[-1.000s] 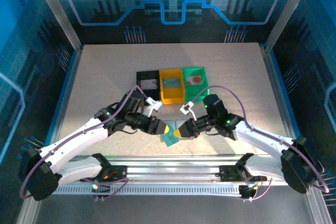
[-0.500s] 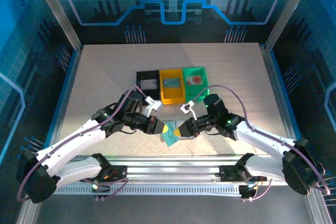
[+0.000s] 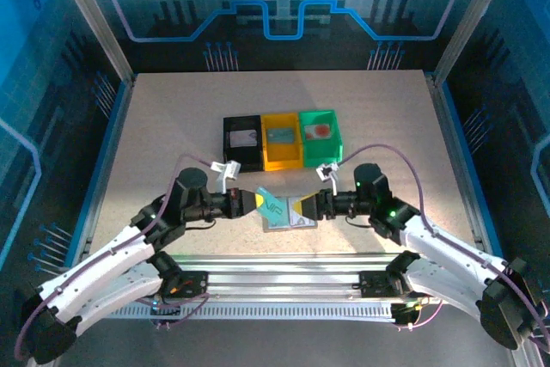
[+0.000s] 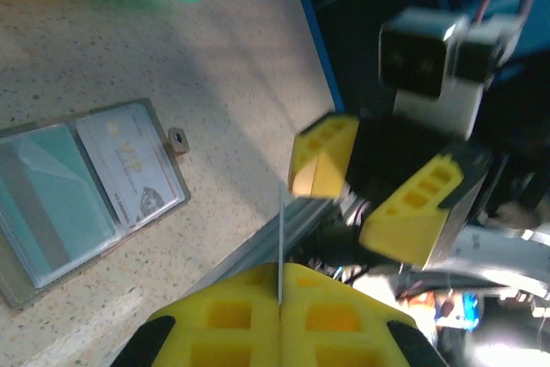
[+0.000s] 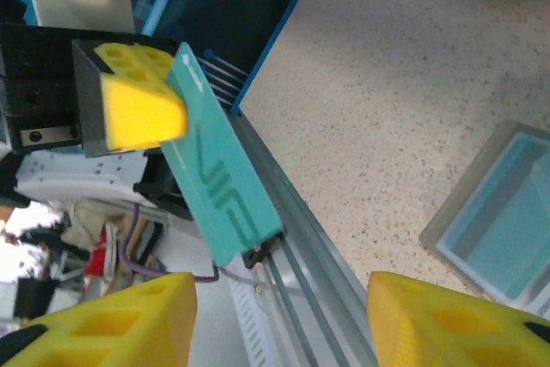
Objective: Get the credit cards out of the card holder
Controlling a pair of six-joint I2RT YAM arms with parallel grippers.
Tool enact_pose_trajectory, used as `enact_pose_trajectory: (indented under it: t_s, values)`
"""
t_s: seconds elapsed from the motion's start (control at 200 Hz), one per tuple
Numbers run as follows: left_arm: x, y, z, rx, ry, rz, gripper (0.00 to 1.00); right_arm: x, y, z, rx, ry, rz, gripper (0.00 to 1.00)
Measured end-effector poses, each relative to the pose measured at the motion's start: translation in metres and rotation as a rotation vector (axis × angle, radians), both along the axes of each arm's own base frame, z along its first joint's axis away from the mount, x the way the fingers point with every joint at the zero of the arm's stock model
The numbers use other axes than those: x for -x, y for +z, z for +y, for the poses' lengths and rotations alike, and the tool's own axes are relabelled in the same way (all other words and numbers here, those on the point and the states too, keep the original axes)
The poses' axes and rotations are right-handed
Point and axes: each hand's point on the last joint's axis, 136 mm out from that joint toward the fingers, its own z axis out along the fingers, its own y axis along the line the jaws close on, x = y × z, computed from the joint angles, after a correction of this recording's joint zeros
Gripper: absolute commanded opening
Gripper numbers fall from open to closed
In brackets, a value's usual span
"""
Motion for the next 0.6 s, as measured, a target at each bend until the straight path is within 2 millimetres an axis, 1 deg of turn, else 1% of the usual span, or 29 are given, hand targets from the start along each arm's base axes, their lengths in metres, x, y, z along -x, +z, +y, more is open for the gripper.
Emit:
enact_pose_trajectory:
  t_s: [0.065,0.11,0.26,0.445,0.6]
  values:
    - [-0.005,0.000,0.002,0.027,0.045,0.010,0.00,0.003,-0.008,0.000,-0.006,-0.028,0.008,0.56]
    - [-0.009,0.003,0.003,0.050,0.074,0.011,0.00,0.004,-0.008,0.002,-0.017,-0.041,0.002,0.56]
    - [-0.015,0.012,0.002,0.126,0.124,0.002,0.00,0.007,0.005,0.013,-0.081,-0.069,-0.064,0.55]
    - [-0.013,0.010,-0.004,0.165,0.130,0.014,0.00,0.005,0.018,0.026,-0.139,-0.100,-0.121,0.54]
    - [-0.011,0.014,-0.009,0.193,0.126,0.003,0.00,0.000,0.021,0.029,-0.153,-0.128,-0.141,0.48]
